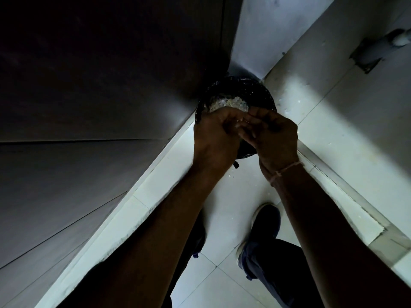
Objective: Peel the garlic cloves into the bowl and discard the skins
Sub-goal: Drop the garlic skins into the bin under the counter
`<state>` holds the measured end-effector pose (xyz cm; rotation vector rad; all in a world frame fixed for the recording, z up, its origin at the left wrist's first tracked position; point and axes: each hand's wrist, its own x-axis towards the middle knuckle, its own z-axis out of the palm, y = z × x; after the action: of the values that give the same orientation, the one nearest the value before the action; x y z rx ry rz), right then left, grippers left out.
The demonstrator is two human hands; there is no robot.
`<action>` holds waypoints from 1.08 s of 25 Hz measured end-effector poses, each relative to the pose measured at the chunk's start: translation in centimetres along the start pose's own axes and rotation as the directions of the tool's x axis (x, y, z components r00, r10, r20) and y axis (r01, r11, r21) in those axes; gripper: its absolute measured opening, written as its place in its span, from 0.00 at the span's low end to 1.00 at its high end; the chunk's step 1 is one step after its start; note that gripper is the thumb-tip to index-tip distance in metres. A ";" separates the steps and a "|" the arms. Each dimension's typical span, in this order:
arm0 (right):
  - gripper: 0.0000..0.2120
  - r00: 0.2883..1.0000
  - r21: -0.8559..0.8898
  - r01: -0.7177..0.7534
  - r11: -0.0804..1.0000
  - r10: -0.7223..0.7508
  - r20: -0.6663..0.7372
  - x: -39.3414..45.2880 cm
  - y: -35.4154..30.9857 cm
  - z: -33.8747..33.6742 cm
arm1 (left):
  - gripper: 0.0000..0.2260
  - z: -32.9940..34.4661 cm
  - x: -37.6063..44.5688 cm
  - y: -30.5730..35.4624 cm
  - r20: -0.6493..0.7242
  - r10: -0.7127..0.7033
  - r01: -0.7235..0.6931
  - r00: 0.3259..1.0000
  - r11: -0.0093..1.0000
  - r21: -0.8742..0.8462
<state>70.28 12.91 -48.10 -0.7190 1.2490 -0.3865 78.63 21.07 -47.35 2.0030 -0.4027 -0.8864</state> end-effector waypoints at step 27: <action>0.16 0.695 -0.705 0.658 0.264 -0.573 0.434 0.4 1.5 -1.4 | 0.11 -0.8 1.5 1.4 0.199 -0.497 0.514 0.844 0.646 -0.564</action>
<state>68.87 13.34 -49.55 -2.1130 0.9478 -0.3679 80.33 19.87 -46.53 1.4974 0.4362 -1.2024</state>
